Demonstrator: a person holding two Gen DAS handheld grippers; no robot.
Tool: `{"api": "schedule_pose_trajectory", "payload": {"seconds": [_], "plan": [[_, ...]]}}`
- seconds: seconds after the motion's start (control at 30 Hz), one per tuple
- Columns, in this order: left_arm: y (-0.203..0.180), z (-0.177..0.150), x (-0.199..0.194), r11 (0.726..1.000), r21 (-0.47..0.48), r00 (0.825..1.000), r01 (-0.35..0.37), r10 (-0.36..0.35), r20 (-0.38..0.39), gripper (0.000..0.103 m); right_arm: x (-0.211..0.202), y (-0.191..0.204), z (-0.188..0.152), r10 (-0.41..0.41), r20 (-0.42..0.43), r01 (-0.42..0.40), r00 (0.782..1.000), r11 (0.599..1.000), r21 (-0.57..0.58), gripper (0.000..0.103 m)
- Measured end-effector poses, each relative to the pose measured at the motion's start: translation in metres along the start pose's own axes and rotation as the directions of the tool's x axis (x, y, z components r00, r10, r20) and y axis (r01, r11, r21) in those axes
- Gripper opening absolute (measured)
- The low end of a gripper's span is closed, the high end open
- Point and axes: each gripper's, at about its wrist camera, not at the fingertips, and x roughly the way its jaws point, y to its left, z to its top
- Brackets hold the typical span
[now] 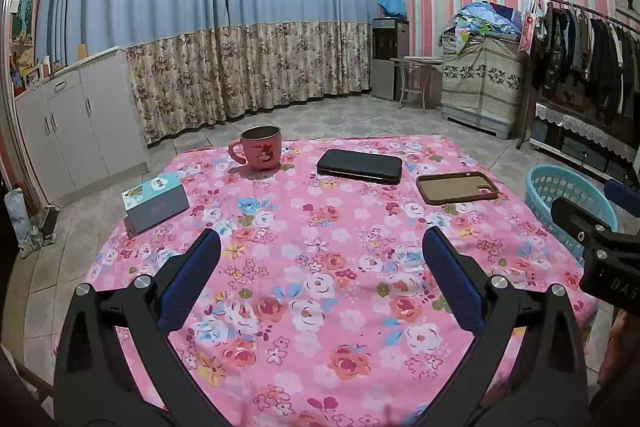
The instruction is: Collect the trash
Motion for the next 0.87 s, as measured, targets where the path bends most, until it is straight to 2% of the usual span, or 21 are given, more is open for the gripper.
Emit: {"api": "schedule_pose_trajectory", "payload": {"seconds": [0.87], "plan": [[-0.0028,0.0048,-0.0035,1.000,0.013,1.000,-0.004,0.004,0.006,0.098,0.0031,-0.0033,-0.0025,0.002,-0.004,-0.002,1.000,1.000,0.001,0.099]]}}
